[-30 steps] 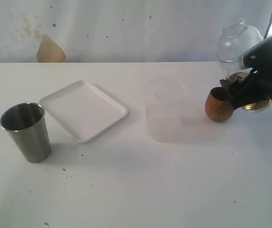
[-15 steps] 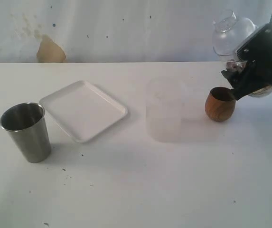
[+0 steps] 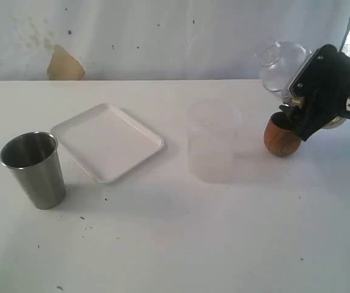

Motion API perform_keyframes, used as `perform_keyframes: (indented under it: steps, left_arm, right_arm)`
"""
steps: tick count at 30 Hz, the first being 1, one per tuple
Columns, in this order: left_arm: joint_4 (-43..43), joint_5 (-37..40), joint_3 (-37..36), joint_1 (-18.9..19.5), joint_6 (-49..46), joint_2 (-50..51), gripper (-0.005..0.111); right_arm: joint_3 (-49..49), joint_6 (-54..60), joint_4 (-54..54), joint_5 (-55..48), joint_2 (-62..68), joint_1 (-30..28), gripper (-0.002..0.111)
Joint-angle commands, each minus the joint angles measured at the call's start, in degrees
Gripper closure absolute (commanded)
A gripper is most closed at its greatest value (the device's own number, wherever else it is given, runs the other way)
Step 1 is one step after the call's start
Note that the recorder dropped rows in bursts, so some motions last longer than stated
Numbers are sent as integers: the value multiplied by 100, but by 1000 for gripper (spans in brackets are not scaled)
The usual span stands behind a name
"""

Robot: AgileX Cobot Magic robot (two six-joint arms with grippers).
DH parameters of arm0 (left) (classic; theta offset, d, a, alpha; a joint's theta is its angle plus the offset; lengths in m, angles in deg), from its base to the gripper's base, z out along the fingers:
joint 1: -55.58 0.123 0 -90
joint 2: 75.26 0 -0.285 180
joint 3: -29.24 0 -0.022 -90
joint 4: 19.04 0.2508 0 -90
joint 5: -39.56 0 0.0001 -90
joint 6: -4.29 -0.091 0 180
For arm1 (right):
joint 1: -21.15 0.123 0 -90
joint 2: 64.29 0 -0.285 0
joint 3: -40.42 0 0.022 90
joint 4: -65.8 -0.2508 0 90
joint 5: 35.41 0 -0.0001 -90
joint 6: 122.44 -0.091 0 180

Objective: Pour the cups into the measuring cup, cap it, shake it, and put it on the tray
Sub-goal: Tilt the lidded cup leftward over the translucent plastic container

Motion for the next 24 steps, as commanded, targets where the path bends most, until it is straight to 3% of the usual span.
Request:
perform_keyframes:
  steps: [1, 9, 24]
  left_arm:
    - [0, -33, -25, -11, 7, -20, 107]
    - [0, -33, -25, -11, 7, -20, 107]
    - [0, -33, -25, -11, 7, -20, 107]
  right_arm:
    - [-253, 267, -14, 212, 76, 187, 108]
    - [-625, 604, -14, -235, 295, 466, 108]
    - [-798, 2102, -14, -249, 295, 466, 108]
